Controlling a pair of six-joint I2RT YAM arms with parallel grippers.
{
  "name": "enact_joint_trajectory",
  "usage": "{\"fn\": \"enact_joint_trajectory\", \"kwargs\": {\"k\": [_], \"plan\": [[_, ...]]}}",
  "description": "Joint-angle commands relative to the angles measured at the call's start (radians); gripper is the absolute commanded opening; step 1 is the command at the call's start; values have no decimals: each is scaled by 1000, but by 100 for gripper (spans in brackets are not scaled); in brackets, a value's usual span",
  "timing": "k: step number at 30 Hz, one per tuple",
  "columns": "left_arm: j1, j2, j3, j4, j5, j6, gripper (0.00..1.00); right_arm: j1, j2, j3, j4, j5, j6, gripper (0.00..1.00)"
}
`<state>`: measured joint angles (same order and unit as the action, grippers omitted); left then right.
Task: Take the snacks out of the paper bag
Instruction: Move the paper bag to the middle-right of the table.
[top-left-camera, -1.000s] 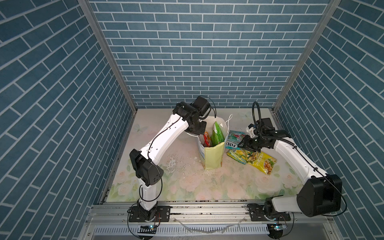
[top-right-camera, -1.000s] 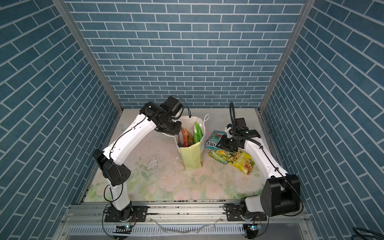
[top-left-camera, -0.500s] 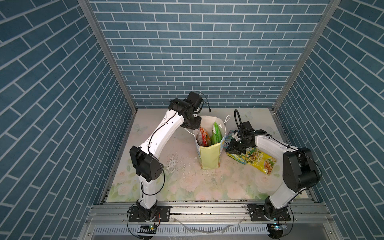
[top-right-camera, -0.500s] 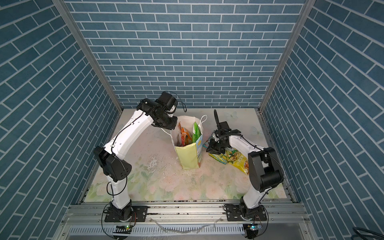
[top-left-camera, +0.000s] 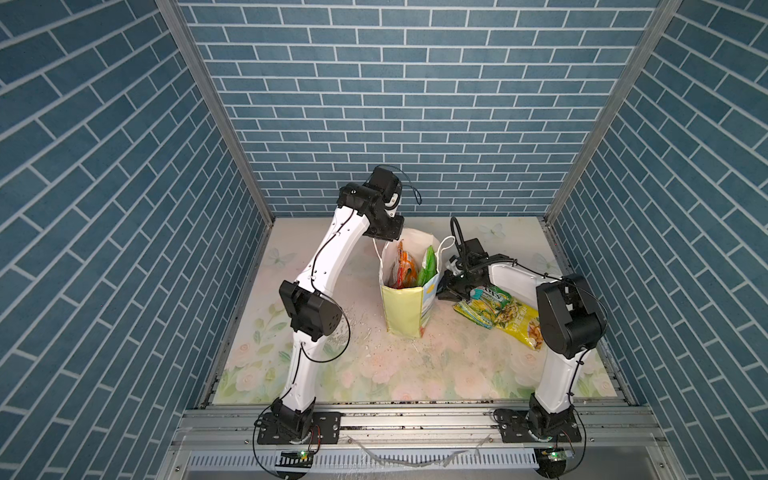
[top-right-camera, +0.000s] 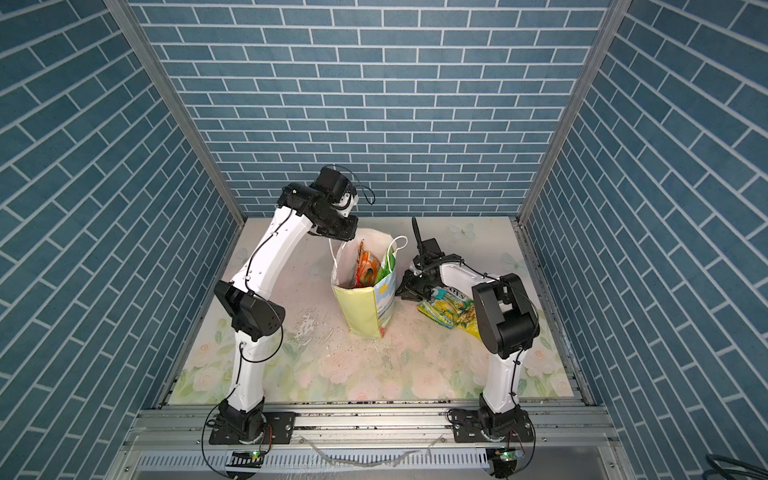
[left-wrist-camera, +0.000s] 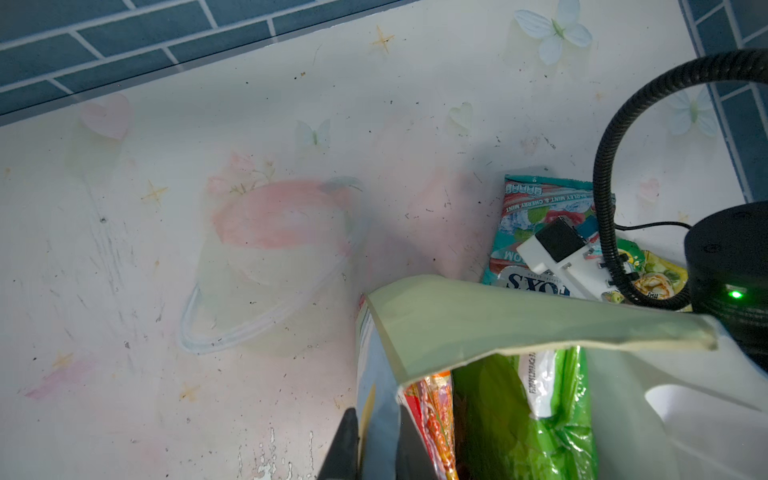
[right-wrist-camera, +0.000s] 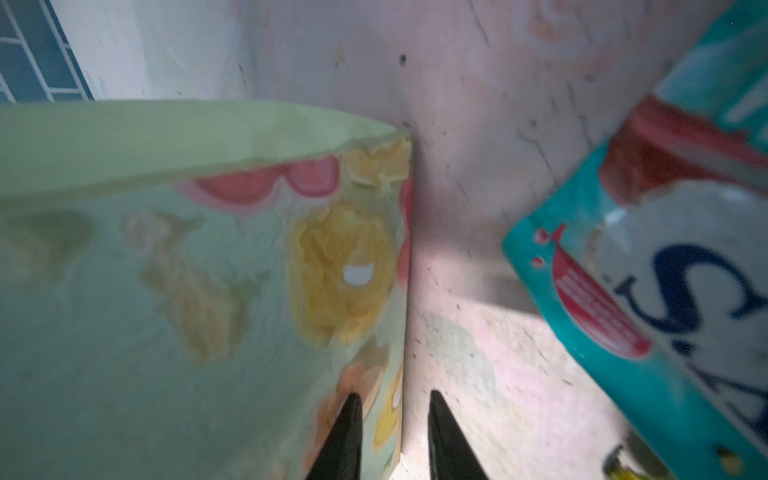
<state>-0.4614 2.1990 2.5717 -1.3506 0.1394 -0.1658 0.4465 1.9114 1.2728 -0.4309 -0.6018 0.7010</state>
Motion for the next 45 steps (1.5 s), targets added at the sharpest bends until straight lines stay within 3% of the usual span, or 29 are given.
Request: {"fn": "enact_joint_trajectory", "kwargs": {"k": [1, 8, 11, 14, 19, 24, 30, 35, 38, 43, 45], "plan": [[30, 17, 27, -13, 47, 23, 18, 27, 44, 61, 64, -59, 67, 28], [35, 27, 81, -22, 85, 16, 19, 28, 52, 98, 31, -63, 55, 29], [28, 1, 72, -38, 57, 10, 20, 3, -8, 117, -114, 33, -38, 32], [7, -29, 62, -82, -49, 22, 21, -33, -86, 136, -249, 159, -134, 34], [-10, -89, 49, -157, -174, 13, 31, -97, -217, 209, -413, 370, -260, 37], [-28, -160, 5, -190, -229, -11, 32, -109, -303, 356, -499, 480, -363, 40], [-71, -190, -68, -247, -289, -36, 31, -62, -335, 564, -532, 428, -432, 39], [-73, -235, -185, -135, -215, -61, 29, 43, -291, 736, -564, 350, -463, 39], [-76, -238, -224, -100, -234, -63, 29, 89, -279, 792, -532, 306, -454, 37], [-76, -230, -264, -67, -240, -57, 29, 156, -190, 892, -530, 244, -440, 35], [-76, -230, -279, -57, -232, -57, 24, 180, -142, 925, -556, 235, -434, 33]]}}
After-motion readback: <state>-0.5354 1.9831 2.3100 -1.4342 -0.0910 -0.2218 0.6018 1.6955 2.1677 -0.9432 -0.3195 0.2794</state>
